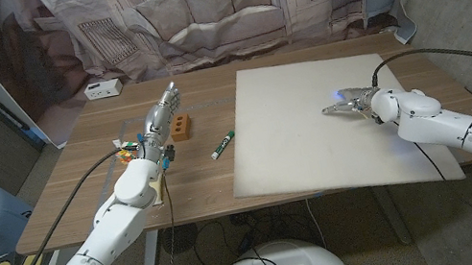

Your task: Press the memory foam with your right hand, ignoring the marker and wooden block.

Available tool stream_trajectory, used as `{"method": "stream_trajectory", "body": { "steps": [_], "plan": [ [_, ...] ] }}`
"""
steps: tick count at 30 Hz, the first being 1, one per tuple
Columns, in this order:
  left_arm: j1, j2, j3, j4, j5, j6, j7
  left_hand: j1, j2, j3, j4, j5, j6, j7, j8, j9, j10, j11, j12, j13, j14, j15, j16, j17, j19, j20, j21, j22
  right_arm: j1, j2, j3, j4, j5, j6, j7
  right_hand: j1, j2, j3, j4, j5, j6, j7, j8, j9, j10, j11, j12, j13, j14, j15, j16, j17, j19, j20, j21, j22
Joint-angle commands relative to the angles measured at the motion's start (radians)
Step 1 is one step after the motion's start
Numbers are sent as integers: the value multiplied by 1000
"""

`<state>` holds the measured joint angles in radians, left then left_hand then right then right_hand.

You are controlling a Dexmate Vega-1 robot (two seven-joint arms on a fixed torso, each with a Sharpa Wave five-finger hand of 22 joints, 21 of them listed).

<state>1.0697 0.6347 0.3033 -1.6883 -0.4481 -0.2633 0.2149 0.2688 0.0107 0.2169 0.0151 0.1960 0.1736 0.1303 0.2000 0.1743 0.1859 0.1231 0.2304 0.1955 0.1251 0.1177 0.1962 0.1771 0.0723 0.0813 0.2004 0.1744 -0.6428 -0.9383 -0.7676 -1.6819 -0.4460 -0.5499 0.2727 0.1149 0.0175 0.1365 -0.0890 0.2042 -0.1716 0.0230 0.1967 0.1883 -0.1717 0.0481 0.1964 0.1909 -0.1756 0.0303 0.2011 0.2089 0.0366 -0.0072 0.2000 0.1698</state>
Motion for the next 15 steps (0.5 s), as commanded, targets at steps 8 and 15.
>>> {"method": "stream_trajectory", "body": {
  "steps": [8,15],
  "plan": [
    [9,-2,-1,-7,2,-8,6,4,5,3,-9,-4,8,-3,-4,4,11,2,-2,2,12,-1,-2,2,2,3,-2,3,15,-3,-26,5,-6,-8,39,18,7,5,-16,1,18,-1,19,3,-14,-8,12,0,-23,-3,12,0,29,1,9,4],
    [13,-1,-1,-11,3,-8,6,4,5,3,-10,-4,10,-3,-4,5,12,2,-3,2,13,-2,-2,2,3,3,-2,4,31,3,-31,27,13,4,71,30,12,11,-23,2,40,-1,21,4,9,-7,16,0,9,-2,21,-2,81,-9,22,3]
  ]
}}
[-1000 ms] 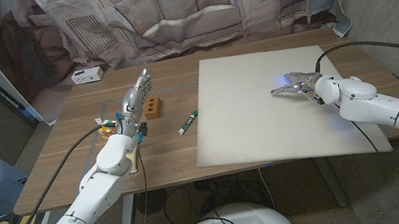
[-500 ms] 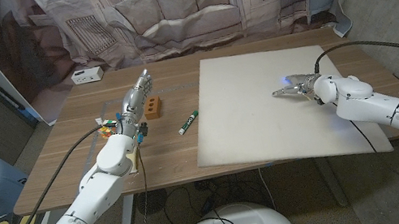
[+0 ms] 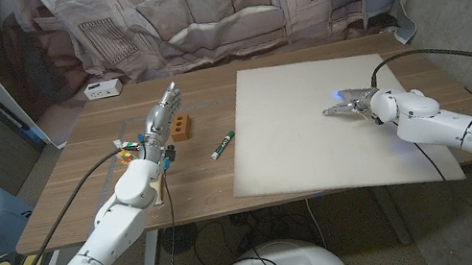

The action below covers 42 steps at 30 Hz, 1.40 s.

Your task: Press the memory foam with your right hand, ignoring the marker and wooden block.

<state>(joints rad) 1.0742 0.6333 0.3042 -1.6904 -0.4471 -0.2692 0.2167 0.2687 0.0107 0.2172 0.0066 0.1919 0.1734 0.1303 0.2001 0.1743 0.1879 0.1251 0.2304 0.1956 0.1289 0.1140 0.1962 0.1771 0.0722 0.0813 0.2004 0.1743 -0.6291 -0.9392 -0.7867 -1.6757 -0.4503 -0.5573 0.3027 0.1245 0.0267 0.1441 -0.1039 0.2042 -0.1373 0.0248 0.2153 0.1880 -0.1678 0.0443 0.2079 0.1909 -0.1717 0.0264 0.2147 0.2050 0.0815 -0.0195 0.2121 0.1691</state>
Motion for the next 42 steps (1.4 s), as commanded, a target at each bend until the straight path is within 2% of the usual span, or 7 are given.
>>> {"method": "stream_trajectory", "body": {
  "steps": [1,7,8,14,21,28,42],
  "plan": [
    [9,1,-2,-11,3,1,6,4,5,3,-2,0,11,-3,-4,5,9,-1,-3,1,10,2,-2,2,3,3,-2,4,18,7,-12,27,21,13,42,23,4,5,-9,2,7,-2,2,5,7,-2,4,0,9,1,8,2,45,3,12,4],
    [12,2,-4,-14,4,0,8,4,6,2,-3,0,11,-4,-4,5,9,-2,-3,2,10,2,-3,2,1,5,-3,4,24,11,-19,40,25,16,48,52,18,19,-22,3,23,-7,4,5,28,-2,7,0,42,8,15,-1,91,9,20,2],
    [13,2,-5,-15,5,-2,9,4,6,2,-3,0,11,-4,-4,5,10,-2,-3,2,10,2,-3,2,1,5,-3,4,27,15,-23,45,26,12,54,62,20,23,-27,2,26,-6,3,5,37,-2,9,0,55,9,18,-2,109,10,23,2],
    [18,5,-8,-21,3,1,10,4,7,2,-3,-1,13,-4,-4,5,11,-3,-3,2,11,2,-3,3,0,6,-3,4,38,27,-38,69,29,9,70,82,15,27,-38,-1,60,-1,9,5,76,1,17,1,98,6,26,-5,155,10,28,1],
    [21,6,-9,-23,3,3,10,4,7,2,-4,-1,14,-5,-5,5,11,-2,-4,2,11,3,-3,3,0,6,-3,4,46,31,-49,77,31,2,81,87,12,28,-39,-2,89,2,15,5,105,-1,23,1,122,3,30,-5,179,19,28,1],
    [21,5,-7,-21,-7,4,0,3,8,2,-5,-1,17,-4,-5,5,12,-3,-5,2,12,3,-3,3,-1,8,-4,4,54,34,-52,102,50,17,92,92,13,30,-39,-3,102,6,14,5,124,9,25,2,148,5,35,-5,213,30,33,1],
    [17,2,-3,-11,-10,-4,-10,3,9,1,-6,-2,21,-4,-5,5,13,0,-6,2,14,3,-4,3,-2,8,-4,4,45,21,-46,87,58,17,72,99,18,34,-39,-3,123,0,18,5,134,6,23,2,165,5,36,-5,230,38,31,1]
  ]
}}
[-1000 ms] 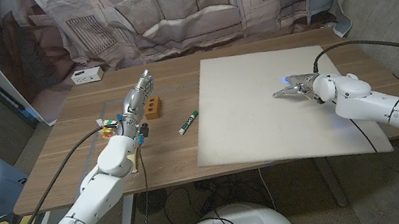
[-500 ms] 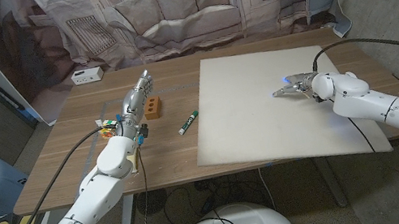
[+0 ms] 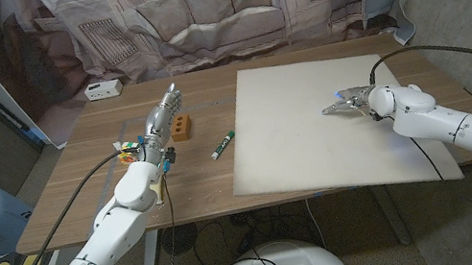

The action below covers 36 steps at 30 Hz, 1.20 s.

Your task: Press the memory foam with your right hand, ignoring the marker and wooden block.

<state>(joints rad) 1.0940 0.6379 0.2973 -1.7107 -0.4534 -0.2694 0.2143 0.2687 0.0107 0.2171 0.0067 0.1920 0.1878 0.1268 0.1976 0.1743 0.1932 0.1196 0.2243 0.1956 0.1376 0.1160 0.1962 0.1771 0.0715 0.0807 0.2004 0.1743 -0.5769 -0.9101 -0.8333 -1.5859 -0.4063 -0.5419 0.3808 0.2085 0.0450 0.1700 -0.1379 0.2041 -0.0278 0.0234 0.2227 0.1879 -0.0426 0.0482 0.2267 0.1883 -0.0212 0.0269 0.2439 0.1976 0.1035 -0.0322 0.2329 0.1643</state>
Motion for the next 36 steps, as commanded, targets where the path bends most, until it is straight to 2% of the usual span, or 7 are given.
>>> {"method": "stream_trajectory", "body": {
  "steps": [1,18,24,36],
  "plan": [
    [-3,-3,4,10,-5,-4,-8,3,9,2,-7,-2,7,-1,-3,5,8,5,1,2,6,2,-4,3,-2,9,-4,4,-7,-10,1,-4,14,3,-6,15,0,8,-5,-3,15,1,10,5,9,2,4,5,17,6,7,3,212,53,11,6],
    [-9,0,16,13,-1,-8,-26,2,10,1,-8,-2,9,-1,-4,5,8,4,-1,2,6,2,-5,3,-2,9,-4,4,-45,-44,47,-80,39,-22,-50,13,2,8,-1,-4,20,1,7,5,19,6,3,5,17,11,3,5,210,47,2,6],
    [-21,-5,23,24,-14,-11,-45,2,10,0,-9,-3,9,0,-4,5,9,4,-1,2,6,2,-5,3,-2,9,-4,4,-44,-53,52,-110,42,-53,-34,10,2,7,2,-5,16,1,3,5,15,9,-1,5,7,13,-2,6,207,45,-2,7],
    [-27,-1,27,17,-4,-12,-45,1,10,0,-10,-3,9,0,-5,5,9,4,-2,2,7,2,-5,3,-4,11,-5,4,-67,-67,72,-140,51,-38,-77,3,-1,4,5,-7,14,1,-1,5,14,9,-4,6,7,15,-3,8,206,47,-6,7]
  ]
}}
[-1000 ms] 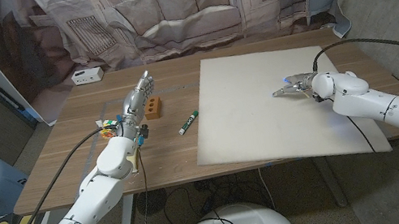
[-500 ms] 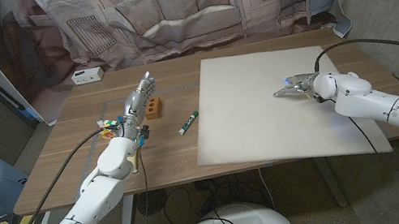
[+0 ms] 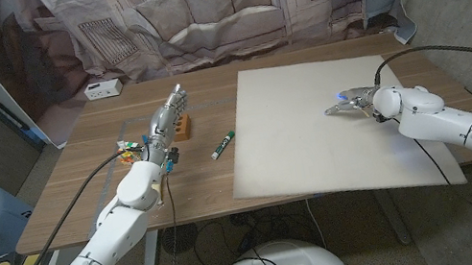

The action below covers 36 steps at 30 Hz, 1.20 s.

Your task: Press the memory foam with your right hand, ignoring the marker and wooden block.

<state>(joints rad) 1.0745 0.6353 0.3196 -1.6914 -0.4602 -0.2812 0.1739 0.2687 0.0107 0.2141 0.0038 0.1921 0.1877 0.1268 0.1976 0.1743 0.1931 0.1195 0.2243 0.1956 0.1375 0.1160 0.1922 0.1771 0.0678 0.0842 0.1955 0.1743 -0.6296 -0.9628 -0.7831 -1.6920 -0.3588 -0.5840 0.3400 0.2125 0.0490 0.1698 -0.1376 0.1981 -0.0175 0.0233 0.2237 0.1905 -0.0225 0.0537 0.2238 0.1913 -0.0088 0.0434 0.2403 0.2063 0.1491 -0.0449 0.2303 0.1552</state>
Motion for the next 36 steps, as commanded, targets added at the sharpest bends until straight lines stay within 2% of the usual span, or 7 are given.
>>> {"method": "stream_trajectory", "body": {
  "steps": [1,27,30,34,36],
  "plan": [
    [-7,3,4,-4,2,1,-4,1,10,3,-7,-3,10,-1,-5,5,10,5,-2,2,7,2,-1,3,0,7,0,4,-18,-15,26,-35,6,9,-44,-1,-5,4,5,-1,4,1,-2,2,-6,4,-1,3,-5,-1,0,-1,160,59,-4,16],
    [-49,-11,13,34,2,9,-7,-2,12,1,-10,-4,17,-2,-5,5,13,5,-3,2,3,1,-3,3,-20,-2,-5,5,-42,-10,71,-90,-3,8,-139,-8,-10,-1,9,-3,3,-6,-8,2,1,0,-4,3,2,-2,-2,1,154,59,-14,17],
    [-49,-12,11,38,2,6,-4,-2,13,1,-10,-4,18,-1,-5,5,12,4,-4,2,-1,-2,-5,3,-23,-13,-6,5,-44,-9,72,-98,-9,3,-148,-13,-15,-4,10,-3,5,-7,-9,2,6,0,-5,3,4,-2,-3,2,130,60,-26,17],
    [-51,-8,8,39,1,6,-5,-3,13,1,-11,-4,19,-1,-5,5,11,3,-4,2,-4,-3,-6,3,-24,-17,-5,5,-47,-9,73,-107,-15,2,-156,-17,-18,-7,11,-4,11,-8,-8,2,10,0,-4,3,2,-3,-5,2,119,59,-31,18],
    [-53,-8,8,42,-2,5,-9,-3,13,1,-11,-4,20,-1,-5,5,10,3,-5,2,-4,-3,-6,3,-24,-17,-5,5,-48,-9,73,-108,-17,1,-157,-22,-22,-10,12,-4,13,-8,-9,2,13,0,-6,3,2,-3,-6,3,92,59,-41,18]
  ]
}}
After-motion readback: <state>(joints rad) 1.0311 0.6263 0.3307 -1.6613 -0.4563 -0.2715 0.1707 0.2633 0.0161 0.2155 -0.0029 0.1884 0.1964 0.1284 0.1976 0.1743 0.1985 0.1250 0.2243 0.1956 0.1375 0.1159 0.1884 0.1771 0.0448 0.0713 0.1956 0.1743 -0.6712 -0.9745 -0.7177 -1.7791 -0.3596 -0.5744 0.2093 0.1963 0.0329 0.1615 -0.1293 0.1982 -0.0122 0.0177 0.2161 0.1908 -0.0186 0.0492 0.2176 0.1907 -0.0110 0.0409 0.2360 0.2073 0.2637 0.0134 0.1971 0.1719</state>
